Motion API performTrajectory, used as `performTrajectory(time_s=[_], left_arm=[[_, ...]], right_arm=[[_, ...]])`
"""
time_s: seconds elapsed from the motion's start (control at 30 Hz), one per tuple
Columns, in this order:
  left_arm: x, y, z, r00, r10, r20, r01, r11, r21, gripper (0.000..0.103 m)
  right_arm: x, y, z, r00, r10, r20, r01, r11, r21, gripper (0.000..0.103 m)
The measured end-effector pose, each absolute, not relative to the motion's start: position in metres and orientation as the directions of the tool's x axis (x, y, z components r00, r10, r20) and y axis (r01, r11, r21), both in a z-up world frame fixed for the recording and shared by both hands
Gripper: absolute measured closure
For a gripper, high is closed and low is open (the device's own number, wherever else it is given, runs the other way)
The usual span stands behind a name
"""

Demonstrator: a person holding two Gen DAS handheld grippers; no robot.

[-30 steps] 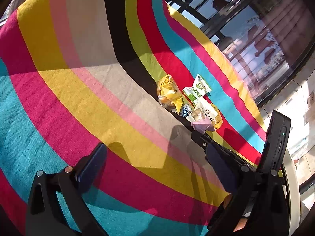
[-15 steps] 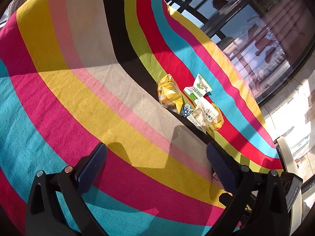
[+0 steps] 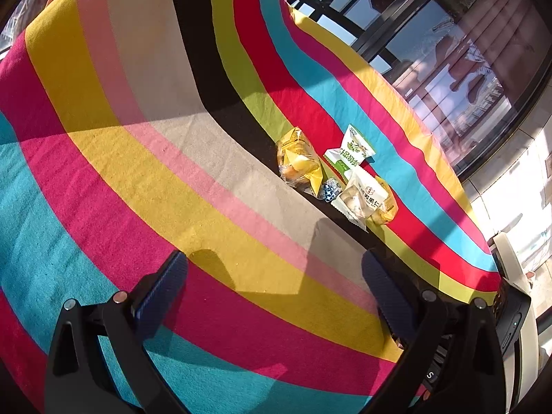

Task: Organize snacks
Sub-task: 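Grasp the pink wrapped bar with the right tool while the left tool grasps a yellow bread pack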

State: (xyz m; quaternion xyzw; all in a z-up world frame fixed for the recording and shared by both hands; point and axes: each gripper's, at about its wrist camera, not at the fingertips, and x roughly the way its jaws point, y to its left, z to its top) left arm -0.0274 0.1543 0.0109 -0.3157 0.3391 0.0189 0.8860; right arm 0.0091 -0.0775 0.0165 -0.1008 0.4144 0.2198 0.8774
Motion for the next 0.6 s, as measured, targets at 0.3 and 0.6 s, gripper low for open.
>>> performTrajectory(time_s=[0.3, 0.6], left_arm=[[-0.015, 0.134, 0.014, 0.717, -0.083, -0.692, -0.279, 0.876, -0.394, 0.002], [0.079, 0.143, 0.014, 0.604, 0.042, -0.796, -0.400, 0.879, -0.258, 0.002]], right_arm=[[-0.013, -0.150, 0.013, 0.538, 0.362, -0.761, -0.419, 0.899, 0.131, 0.081], [-0.012, -0.146, 0.013, 0.533, 0.369, -0.762, -0.428, 0.894, 0.134, 0.079]])
